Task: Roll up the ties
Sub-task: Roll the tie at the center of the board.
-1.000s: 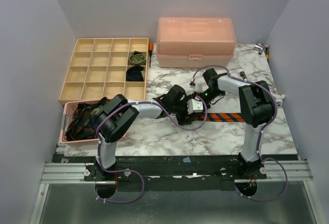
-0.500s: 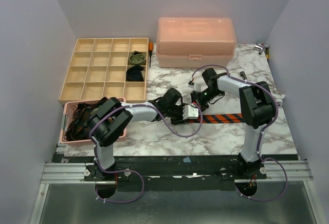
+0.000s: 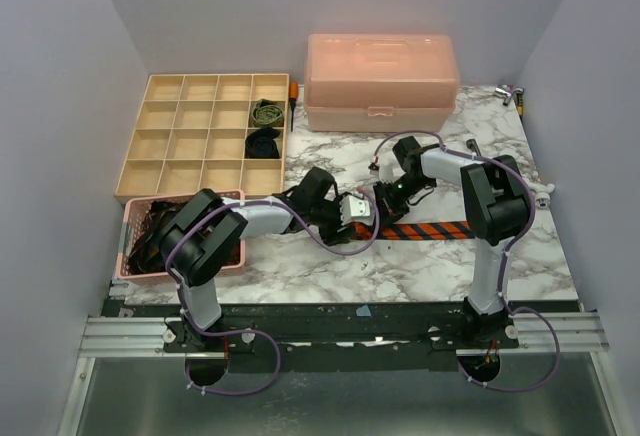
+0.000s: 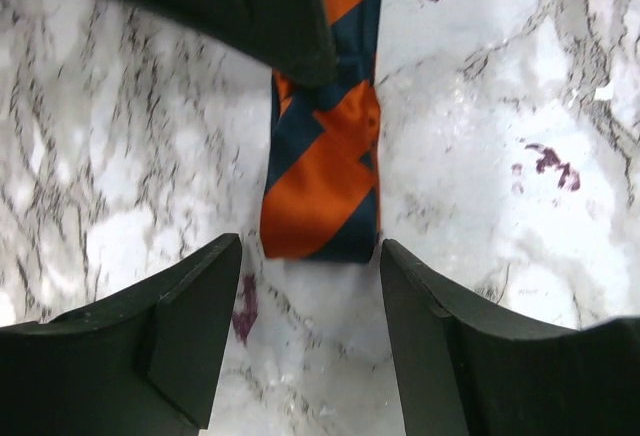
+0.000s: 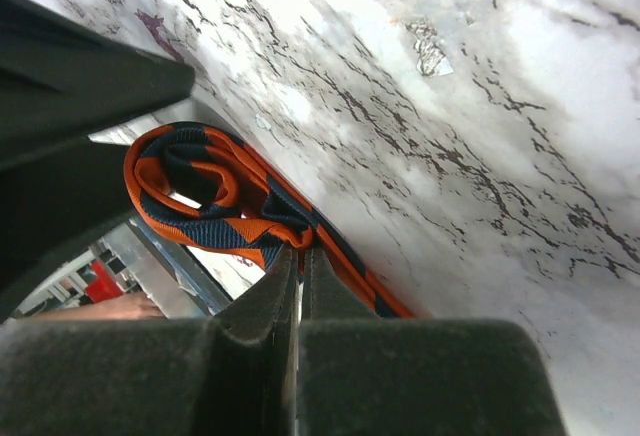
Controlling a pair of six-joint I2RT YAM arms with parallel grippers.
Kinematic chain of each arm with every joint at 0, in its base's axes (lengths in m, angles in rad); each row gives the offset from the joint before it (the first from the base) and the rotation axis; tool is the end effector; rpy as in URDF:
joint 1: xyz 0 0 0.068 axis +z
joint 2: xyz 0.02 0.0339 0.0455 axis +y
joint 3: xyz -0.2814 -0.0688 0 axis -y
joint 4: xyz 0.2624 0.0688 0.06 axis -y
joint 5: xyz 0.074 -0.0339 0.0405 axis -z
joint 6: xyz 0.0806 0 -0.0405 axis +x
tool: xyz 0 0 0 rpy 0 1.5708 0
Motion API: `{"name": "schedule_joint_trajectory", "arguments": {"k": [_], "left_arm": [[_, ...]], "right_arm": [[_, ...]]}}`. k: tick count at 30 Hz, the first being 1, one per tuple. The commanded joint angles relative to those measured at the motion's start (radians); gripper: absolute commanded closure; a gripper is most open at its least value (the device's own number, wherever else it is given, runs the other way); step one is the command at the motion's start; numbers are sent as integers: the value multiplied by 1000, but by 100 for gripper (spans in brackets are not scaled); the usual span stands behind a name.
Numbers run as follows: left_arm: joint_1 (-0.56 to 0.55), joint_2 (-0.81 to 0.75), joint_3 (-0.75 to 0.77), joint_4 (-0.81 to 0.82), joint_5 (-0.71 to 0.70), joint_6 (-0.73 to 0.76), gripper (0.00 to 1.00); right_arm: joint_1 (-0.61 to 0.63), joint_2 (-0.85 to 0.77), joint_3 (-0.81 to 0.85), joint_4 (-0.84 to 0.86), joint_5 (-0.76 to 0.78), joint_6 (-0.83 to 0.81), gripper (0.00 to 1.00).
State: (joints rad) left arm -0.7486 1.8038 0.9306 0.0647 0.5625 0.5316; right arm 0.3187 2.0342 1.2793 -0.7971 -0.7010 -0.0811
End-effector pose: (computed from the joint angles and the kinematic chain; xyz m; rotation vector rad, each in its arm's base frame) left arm 0.2621 -0.3022 0.1219 1.6118 1.7116 -0.7721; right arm 0.3451 0.1686 0.0936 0.5840 -2.8324 -1.0530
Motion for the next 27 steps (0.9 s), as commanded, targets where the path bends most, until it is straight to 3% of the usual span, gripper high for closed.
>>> {"name": "schedule_joint_trajectory", "arguments": {"k": [1, 9, 16, 27], "left_arm": [[20, -50, -66, 53, 89, -5, 40], [-6, -25, -42, 95, 97, -31, 44], [-38, -24, 18, 69, 70, -48, 59], [-79, 100, 145, 38, 9, -114, 55]], "right_arm": [[-6, 43, -43, 57, 141, -43, 100], [-6, 52, -51, 70, 138, -37, 100], [-6, 56, -45, 70, 128, -38, 100], [-6, 53, -50, 78, 107, -22, 100]]}}
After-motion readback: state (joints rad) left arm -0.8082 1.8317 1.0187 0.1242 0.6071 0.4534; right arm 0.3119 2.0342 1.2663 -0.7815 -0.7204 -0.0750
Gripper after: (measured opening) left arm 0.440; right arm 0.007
